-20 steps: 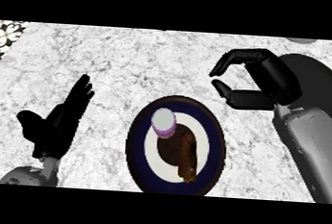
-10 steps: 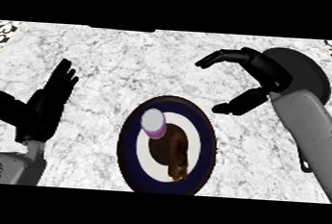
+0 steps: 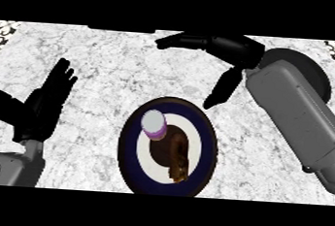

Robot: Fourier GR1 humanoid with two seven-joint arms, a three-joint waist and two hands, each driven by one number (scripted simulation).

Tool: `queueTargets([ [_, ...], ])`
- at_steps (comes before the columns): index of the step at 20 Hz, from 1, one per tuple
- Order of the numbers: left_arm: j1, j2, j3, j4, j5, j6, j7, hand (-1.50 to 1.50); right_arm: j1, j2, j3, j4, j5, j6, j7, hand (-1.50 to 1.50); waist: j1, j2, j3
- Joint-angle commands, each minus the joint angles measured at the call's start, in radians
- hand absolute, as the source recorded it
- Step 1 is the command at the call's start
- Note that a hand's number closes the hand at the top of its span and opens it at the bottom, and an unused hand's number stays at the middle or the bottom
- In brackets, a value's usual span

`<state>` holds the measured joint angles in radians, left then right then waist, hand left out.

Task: Pick the can from the plate and place it in the pan

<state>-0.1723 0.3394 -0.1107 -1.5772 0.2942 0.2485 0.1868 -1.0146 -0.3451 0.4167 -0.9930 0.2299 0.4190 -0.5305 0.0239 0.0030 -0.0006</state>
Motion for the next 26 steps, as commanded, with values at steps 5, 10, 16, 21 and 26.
queueTargets([
  [5,0.032,-0.015,0.006,0.015,-0.013,-0.024,-0.035,0.00,-0.118,0.108,0.140,-0.022,0.206,0.000,0.150,-1.50,-0.015,-0.005,0.000],
  [10,0.059,0.013,0.029,-0.021,0.001,-0.043,-0.016,0.00,-0.171,0.107,0.261,0.053,0.307,0.142,0.177,-1.50,0.004,-0.003,-0.001],
  [16,-0.009,-0.003,0.053,0.026,0.000,-0.050,0.008,0.00,-0.085,0.118,0.340,-0.036,0.410,0.197,0.187,-1.50,-0.023,-0.003,0.000],
  [21,-0.005,-0.015,0.049,-0.019,-0.038,-0.014,0.039,0.00,-0.046,0.055,0.345,-0.216,0.488,0.243,0.236,-1.50,-0.029,-0.007,0.001],
  [26,0.042,-0.027,0.060,0.003,-0.041,-0.054,-0.012,0.00,-0.007,0.072,0.314,-0.336,0.571,0.242,0.329,-1.50,-0.026,-0.006,0.001],
])
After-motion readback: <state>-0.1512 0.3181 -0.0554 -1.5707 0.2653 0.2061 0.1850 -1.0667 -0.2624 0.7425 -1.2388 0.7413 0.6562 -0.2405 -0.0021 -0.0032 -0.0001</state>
